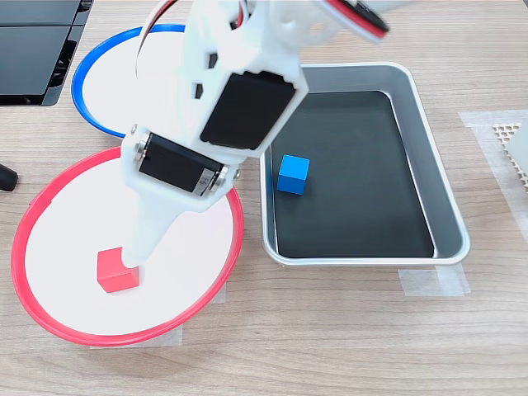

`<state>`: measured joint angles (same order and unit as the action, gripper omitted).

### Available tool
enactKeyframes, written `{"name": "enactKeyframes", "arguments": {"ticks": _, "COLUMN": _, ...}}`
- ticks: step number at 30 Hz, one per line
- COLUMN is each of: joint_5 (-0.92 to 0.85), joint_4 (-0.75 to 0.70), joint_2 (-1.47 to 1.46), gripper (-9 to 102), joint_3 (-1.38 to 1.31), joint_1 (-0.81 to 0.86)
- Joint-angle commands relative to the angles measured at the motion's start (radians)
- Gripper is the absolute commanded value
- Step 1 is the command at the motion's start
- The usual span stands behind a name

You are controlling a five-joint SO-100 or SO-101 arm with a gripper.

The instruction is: Move two blocks tray to matching dishes

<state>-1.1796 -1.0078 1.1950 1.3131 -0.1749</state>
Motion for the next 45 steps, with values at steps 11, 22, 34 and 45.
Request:
{"name": "enactKeyframes", "arguments": {"ticks": 11, "joint_5": -0.133, "joint_4": -0.512, "joint_2": 0.407, "gripper": 0, "joint_3": 0.227, "joint_1": 0.175}}
{"name": "enactKeyframes", "arguments": {"ticks": 22, "joint_5": -0.319, "joint_4": -0.204, "joint_2": 0.443, "gripper": 21, "joint_3": 0.557, "joint_1": 0.281}}
{"name": "enactKeyframes", "arguments": {"ticks": 34, "joint_5": -0.290, "joint_4": -0.064, "joint_2": 0.325, "gripper": 19, "joint_3": 0.575, "joint_1": 0.201}}
{"name": "enactKeyframes", "arguments": {"ticks": 45, "joint_5": -0.212, "joint_4": -0.367, "joint_2": 0.387, "gripper": 0, "joint_3": 0.319, "joint_1": 0.199}}
